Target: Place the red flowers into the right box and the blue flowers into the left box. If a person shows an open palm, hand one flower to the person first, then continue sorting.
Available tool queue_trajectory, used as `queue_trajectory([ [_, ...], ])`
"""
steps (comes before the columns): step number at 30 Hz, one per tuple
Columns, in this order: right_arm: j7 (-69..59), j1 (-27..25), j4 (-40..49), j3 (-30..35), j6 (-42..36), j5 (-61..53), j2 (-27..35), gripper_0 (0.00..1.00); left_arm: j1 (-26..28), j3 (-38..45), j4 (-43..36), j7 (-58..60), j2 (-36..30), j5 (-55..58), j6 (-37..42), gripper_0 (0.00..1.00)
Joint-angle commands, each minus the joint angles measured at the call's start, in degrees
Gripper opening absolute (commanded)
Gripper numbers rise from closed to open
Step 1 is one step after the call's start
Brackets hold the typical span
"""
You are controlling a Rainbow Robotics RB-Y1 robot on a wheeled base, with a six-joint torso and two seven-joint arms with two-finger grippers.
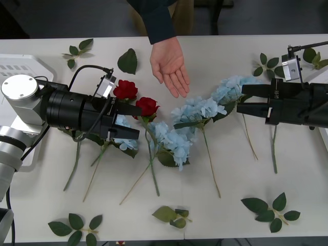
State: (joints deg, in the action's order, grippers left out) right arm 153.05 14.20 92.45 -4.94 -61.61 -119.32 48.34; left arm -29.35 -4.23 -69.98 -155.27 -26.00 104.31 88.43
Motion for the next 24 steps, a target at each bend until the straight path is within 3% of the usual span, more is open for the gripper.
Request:
queue_trajectory([
  [1, 1.55, -1.37, -0.42, -2.44, 0.35, -0.30, 0.26, 0.77, -1.41, -0.78, -0.86, 0.27, 0.60, 0.89, -0.54, 1.00],
  [2, 1.47, -0.93, -0.42, -2.18, 0.53, -0.65, 0.44, 0.77, -1.41, -0.78, -0.86, 0.27, 0.60, 0.89, -0.54, 1.00],
  [3, 1.38, -0.84, -0.42, -2.18, 0.61, -0.74, 0.52, 0.77, 3.16, -2.10, 1.07, 0.27, 1.83, 0.01, -0.54, 1.00],
  [4, 1.11, -0.32, -0.42, -1.92, 0.53, -0.74, 0.96, 0.77, 3.86, -2.01, 1.78, 0.27, 1.83, 0.63, -0.36, 1.00],
  [11, -11.63, 2.85, -1.13, -0.77, 1.58, 4.18, 7.99, 0.77, 1.31, -2.45, 4.41, 0.27, -0.63, 4.05, -0.45, 1.00],
  [16, -22.88, 8.38, -9.13, -1.04, -0.18, 19.65, 10.28, 0.77, 0.87, -2.53, 4.41, 0.27, -1.60, 3.88, 0.08, 1.00],
  [24, -39.32, 10.32, -16.86, -1.30, -5.01, 39.17, 8.61, 0.77, 0.87, -2.53, 4.41, 0.27, -1.77, 3.88, 0.17, 1.00],
])
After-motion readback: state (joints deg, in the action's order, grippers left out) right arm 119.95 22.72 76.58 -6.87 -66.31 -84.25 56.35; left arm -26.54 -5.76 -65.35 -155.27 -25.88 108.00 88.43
